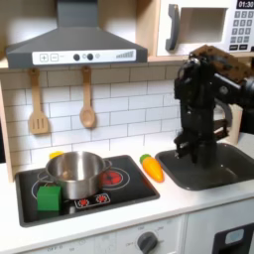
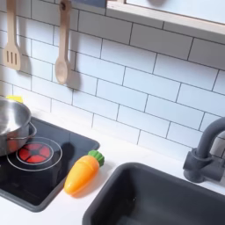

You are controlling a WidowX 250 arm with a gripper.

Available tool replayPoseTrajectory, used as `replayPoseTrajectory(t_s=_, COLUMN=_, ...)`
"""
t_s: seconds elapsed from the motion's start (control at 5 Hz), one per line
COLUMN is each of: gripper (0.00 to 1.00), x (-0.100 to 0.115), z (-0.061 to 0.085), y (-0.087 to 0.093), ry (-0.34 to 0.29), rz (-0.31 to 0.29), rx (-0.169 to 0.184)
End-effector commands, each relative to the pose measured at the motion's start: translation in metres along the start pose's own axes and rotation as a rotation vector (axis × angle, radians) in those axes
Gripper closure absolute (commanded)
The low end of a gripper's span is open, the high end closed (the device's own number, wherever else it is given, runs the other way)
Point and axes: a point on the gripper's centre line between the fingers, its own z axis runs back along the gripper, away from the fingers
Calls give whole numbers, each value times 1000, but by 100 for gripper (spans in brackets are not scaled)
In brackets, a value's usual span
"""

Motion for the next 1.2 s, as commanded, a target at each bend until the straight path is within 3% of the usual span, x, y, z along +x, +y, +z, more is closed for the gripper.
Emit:
replayPoseTrajectory(t_s=0.0, gripper=100, x=-22, z=3, y=14, ry=17, rz=-12, rx=-32)
replayPoseTrajectory(t_s=0.2, gripper=0, x=-19, z=10, y=18, ry=17, rz=3, rx=-87)
replayPoseTrajectory(t_s=1.0, gripper=0, x=-20, z=5, y=18, ry=34, rz=-1, rx=-93)
